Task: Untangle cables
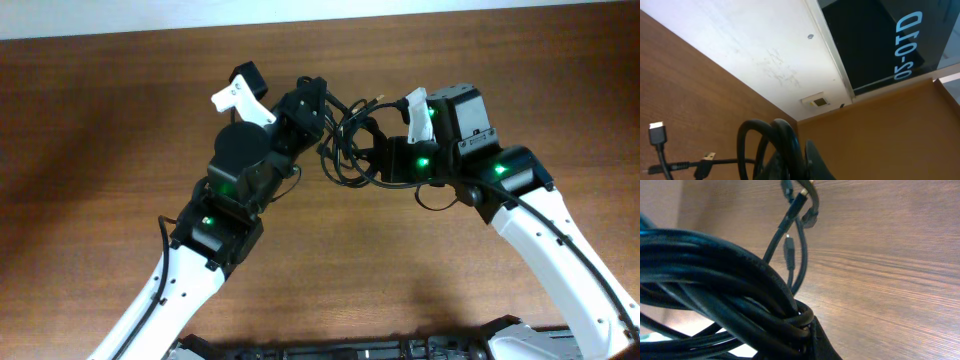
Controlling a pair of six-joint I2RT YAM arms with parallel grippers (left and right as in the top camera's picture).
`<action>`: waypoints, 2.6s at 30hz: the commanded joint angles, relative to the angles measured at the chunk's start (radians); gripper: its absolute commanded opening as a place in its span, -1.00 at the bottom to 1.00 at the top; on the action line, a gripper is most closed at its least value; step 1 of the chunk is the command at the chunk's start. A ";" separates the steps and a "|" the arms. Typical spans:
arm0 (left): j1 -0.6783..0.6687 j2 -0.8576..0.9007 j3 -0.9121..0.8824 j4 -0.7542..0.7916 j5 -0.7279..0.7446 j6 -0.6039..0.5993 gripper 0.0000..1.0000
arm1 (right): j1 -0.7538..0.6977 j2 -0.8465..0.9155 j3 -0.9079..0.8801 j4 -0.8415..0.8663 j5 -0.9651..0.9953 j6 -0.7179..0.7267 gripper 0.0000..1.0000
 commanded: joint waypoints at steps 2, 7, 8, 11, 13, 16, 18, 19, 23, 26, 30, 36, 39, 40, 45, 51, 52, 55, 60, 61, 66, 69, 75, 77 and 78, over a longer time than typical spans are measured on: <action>0.030 -0.038 0.039 0.052 -0.162 0.003 -1.00 | -0.008 0.013 -0.034 -0.058 0.212 -0.016 -0.14; 0.030 -0.038 0.039 0.052 -0.188 0.003 -1.00 | -0.010 0.013 -0.034 -0.004 -0.010 -0.006 0.97; 0.030 -0.038 0.039 0.053 -0.188 0.003 -1.00 | -0.010 0.013 -0.034 0.019 -0.042 0.027 0.98; 0.030 -0.038 0.039 0.053 -0.188 0.002 -1.00 | -0.010 0.013 -0.034 0.100 -0.127 0.171 0.99; 0.030 -0.038 0.039 0.053 -0.188 0.002 -1.00 | -0.010 0.013 -0.034 0.163 -0.180 0.339 0.99; 0.030 -0.038 0.039 0.053 -0.187 0.002 -1.00 | -0.009 0.013 -0.034 0.238 -0.246 0.533 1.00; 0.030 -0.038 0.039 0.055 -0.187 0.002 -1.00 | -0.009 0.013 -0.034 0.261 -0.259 0.575 0.99; 0.030 -0.038 0.039 0.061 -0.178 -0.008 -1.00 | -0.008 0.013 -0.034 0.270 -0.259 0.595 0.99; 0.029 -0.038 0.039 0.065 -0.126 -0.102 -1.00 | 0.033 0.013 -0.034 0.296 -0.251 0.594 0.99; 0.029 -0.038 0.039 0.084 -0.077 -0.138 -1.00 | 0.101 0.015 -0.034 0.315 -0.152 0.594 0.98; 0.029 -0.038 0.039 0.143 0.002 -0.138 -1.00 | 0.153 0.035 -0.034 0.335 -0.120 0.594 0.98; 0.030 -0.039 0.039 0.224 -0.020 -0.138 -1.00 | 0.189 0.098 -0.034 0.314 -0.119 0.589 0.91; 0.030 -0.039 0.039 0.293 -0.032 -0.137 -1.00 | 0.188 0.119 -0.034 0.283 -0.092 0.589 0.91; 0.030 -0.039 0.039 0.321 -0.053 -0.137 -1.00 | 0.187 0.124 -0.034 0.269 -0.070 0.589 0.91; 0.030 -0.042 0.039 0.338 -0.122 -0.137 -1.00 | 0.187 0.129 -0.034 0.187 0.051 0.582 0.91; 0.063 -0.051 0.039 0.301 -0.143 -0.134 -1.00 | 0.178 0.128 -0.034 0.172 0.036 0.491 0.90; 0.063 -0.051 0.039 0.288 -0.143 -0.133 -1.00 | 0.178 0.128 -0.034 0.223 -0.031 0.442 0.93; 0.064 -0.051 0.039 0.277 -0.166 -0.133 -1.00 | 0.178 0.128 -0.034 0.340 -0.133 0.417 0.97; 0.064 -0.051 0.039 0.267 -0.244 -0.053 -1.00 | 0.178 0.128 -0.034 0.527 -0.181 0.440 0.97; 0.064 -0.051 0.039 0.252 -0.274 -0.053 -1.00 | 0.178 0.128 -0.034 0.566 -0.178 0.471 0.97; 0.064 -0.051 0.039 0.223 -0.358 -0.042 -1.00 | 0.178 0.128 -0.034 0.666 -0.174 0.515 0.97; 0.064 -0.051 0.039 0.216 -0.431 -0.041 -1.00 | 0.178 0.128 -0.034 0.666 -0.174 0.515 0.98; 0.064 -0.051 0.039 0.177 -0.534 -0.041 -1.00 | 0.177 0.128 -0.034 0.667 -0.174 0.541 0.98; 0.063 -0.051 0.039 0.171 -0.509 -0.042 -1.00 | 0.162 0.128 -0.034 0.666 -0.155 0.593 0.99; 0.063 -0.051 0.039 0.171 -0.480 -0.042 -1.00 | 0.149 0.128 -0.034 0.668 -0.145 0.622 0.99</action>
